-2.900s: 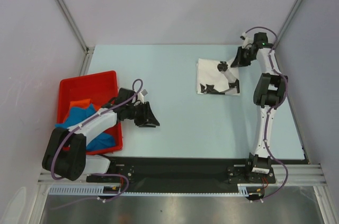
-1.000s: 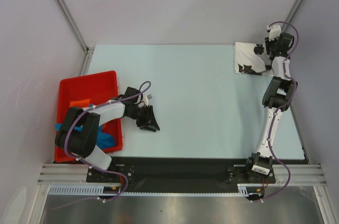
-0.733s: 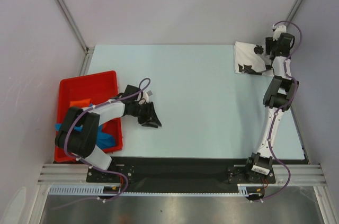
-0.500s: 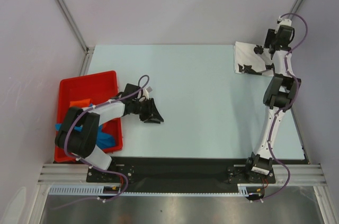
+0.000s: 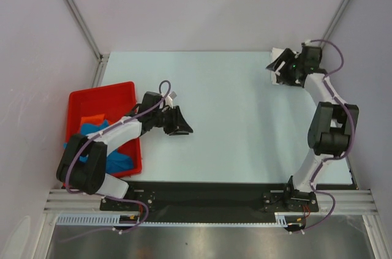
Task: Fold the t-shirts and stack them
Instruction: Neatly place the folded tshirt to the corner
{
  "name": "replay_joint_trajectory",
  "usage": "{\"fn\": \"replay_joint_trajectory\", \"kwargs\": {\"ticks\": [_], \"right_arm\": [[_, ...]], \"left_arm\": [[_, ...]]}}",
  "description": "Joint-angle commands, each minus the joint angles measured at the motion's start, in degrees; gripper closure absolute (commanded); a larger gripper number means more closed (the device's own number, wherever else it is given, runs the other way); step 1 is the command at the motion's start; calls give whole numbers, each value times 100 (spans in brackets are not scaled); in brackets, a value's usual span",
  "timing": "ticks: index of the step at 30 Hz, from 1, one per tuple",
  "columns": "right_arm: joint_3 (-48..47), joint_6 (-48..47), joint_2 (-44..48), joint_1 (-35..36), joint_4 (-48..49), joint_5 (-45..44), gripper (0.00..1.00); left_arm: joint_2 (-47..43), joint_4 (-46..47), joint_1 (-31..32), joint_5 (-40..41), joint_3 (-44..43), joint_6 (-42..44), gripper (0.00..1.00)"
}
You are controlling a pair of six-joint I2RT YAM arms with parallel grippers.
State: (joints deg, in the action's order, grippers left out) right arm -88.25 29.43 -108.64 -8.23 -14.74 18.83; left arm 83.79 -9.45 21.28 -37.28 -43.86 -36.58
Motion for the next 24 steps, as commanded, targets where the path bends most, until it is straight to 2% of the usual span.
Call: {"fn": "replay_joint_trajectory", "kwargs": {"ticks": [1,2,4,5,7,8,9,11,15,18,19,24], "right_arm": [[1245,905,1062,690,321,1034,21],[2040,1002,1560,804,462,1148,21],[2739,1441,2046,1295,847,1298,18],[3421,1591,2553,1498,1050,1325,17],[3936,1934,2934,2023,1420,1456,13],[4190,1935,3180,2166,1422,1492,5],[4315,1822,3348,2298,1230,1431,0],[4587,1733,3690,2650,1079,1125,0],[5955,2048,5330,2757,886,632,0],[6617,2356,6352,2800,570,359,0],[6967,2461,7130,2818,125,228,0],[7777,3154,9550,2844,-1117,7,0]], "left_arm": [[-661,111,245,299,-80,-209,61],[-819,110,341,361,-27,-349,60],[-1309,197,421,449,210,-534,58],[-1495,242,447,554,324,-735,57],[-2108,417,447,660,693,-947,55],[-2304,479,447,739,816,-1130,54],[-2523,523,456,774,1035,-1202,53],[-3060,462,465,940,1221,-1351,52],[-4009,207,535,1222,1869,-1571,49],[-4957,50,606,1389,2423,-1870,47],[-5212,5,623,1407,2574,-1958,46],[-7064,-424,632,1504,3338,-2573,45]]}}
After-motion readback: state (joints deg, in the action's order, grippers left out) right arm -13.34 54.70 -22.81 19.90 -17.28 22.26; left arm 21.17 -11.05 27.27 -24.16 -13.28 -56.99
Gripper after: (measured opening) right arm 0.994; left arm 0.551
